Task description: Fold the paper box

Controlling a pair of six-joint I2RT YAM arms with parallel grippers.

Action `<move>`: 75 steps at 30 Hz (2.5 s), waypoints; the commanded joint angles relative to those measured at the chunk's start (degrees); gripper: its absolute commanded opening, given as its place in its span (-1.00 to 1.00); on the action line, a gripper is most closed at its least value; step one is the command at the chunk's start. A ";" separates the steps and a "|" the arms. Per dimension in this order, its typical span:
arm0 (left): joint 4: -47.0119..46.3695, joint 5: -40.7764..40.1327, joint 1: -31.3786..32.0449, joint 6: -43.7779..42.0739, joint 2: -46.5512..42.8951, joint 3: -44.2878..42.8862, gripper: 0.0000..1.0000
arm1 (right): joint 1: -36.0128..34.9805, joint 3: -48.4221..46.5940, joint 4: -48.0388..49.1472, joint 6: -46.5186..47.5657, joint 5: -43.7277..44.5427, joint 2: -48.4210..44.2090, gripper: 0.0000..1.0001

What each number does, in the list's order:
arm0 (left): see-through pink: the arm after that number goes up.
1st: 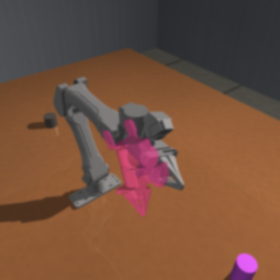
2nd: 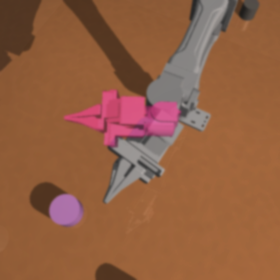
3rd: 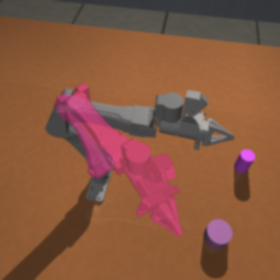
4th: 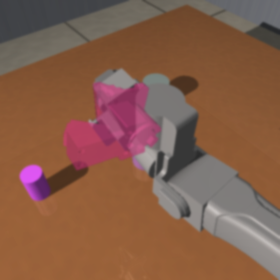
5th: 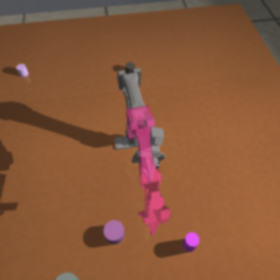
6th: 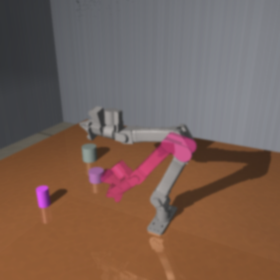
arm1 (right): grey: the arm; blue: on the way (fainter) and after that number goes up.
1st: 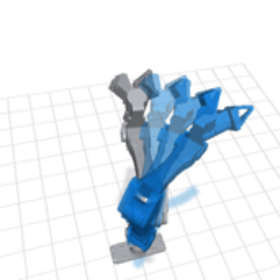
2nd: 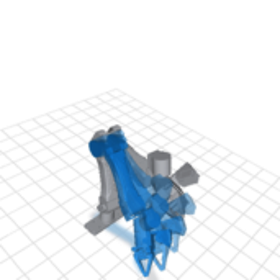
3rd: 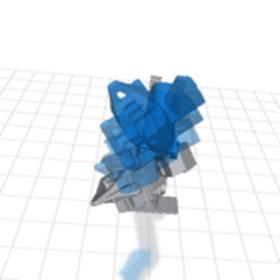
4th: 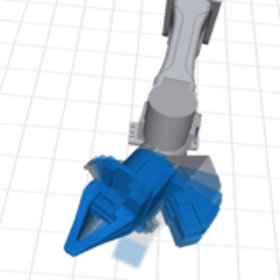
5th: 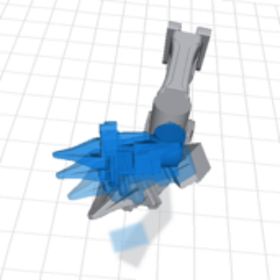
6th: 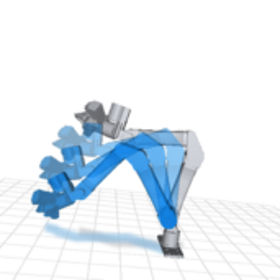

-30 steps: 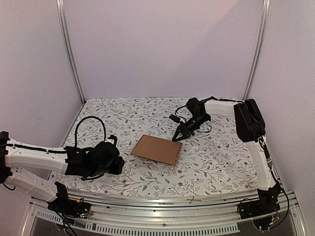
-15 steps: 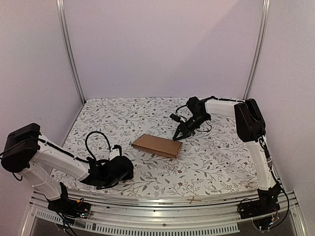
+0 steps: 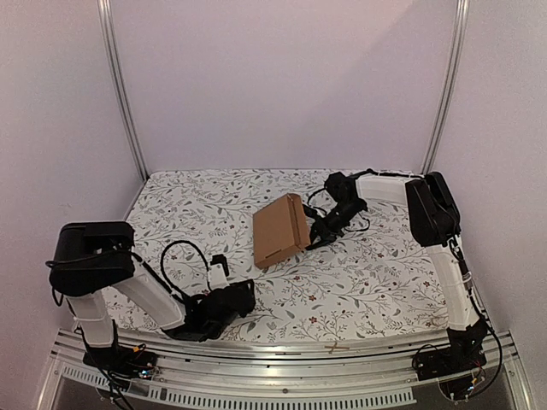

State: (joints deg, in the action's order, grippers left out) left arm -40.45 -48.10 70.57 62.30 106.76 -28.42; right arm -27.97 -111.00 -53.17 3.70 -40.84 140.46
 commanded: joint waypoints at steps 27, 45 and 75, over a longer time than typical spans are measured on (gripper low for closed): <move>31.43 34.49 -28.73 -12.55 -8.68 -20.80 0.10 | 0.50 6.48 7.68 -2.50 -2.96 -7.86 -0.62; 25.21 42.26 -33.50 -8.31 2.40 -23.03 -0.45 | 1.66 6.60 7.65 -2.72 -3.69 -6.92 -0.56; 16.17 39.43 -35.85 -1.07 -2.82 -6.08 -0.87 | 0.50 -3.09 13.80 -14.14 0.80 2.41 -0.52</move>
State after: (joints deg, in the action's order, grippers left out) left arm -28.93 -8.82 35.33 62.06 103.35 -34.83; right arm -25.02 -110.15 -41.25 -8.69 -41.95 140.03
